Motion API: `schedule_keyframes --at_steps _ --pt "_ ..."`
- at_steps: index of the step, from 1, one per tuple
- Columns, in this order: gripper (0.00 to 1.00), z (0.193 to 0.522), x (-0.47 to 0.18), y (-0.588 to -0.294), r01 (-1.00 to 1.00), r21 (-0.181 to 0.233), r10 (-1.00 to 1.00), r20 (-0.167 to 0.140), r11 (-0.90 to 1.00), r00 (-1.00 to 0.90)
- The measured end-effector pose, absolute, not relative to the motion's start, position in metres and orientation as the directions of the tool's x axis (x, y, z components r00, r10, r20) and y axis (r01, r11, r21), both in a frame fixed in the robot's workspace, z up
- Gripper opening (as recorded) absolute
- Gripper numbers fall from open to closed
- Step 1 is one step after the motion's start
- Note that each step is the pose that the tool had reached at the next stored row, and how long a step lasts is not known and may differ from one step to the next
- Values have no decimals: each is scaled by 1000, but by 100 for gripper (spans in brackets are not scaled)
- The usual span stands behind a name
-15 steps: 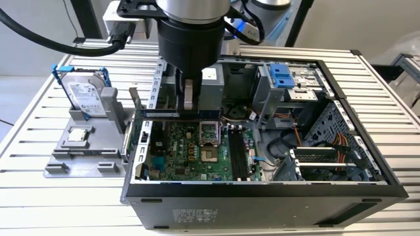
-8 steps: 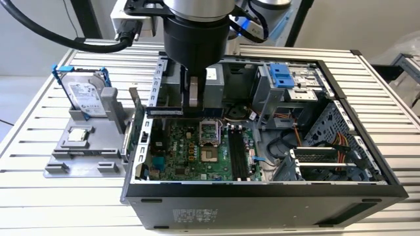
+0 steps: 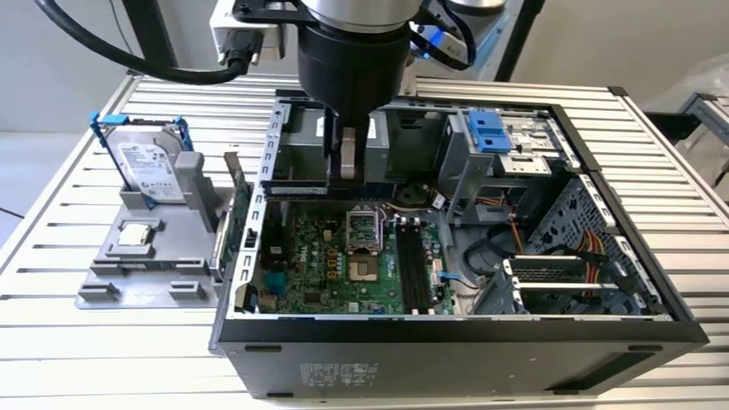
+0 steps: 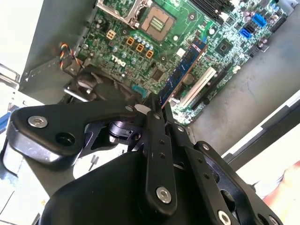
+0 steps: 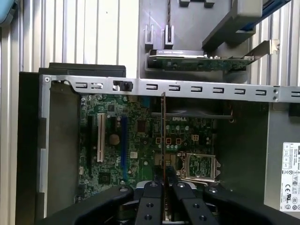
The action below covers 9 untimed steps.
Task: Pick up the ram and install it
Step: 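Pick up the ram and move it above insertion slot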
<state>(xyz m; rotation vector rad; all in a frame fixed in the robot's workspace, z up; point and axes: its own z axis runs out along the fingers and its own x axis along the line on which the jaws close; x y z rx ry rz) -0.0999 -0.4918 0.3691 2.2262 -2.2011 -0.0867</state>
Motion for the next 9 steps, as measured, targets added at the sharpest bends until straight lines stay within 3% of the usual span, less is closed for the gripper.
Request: schedule_keyframes --at_steps 9 --pt "0 369 -86 -488 -999 46 -999 -32 -12 11"
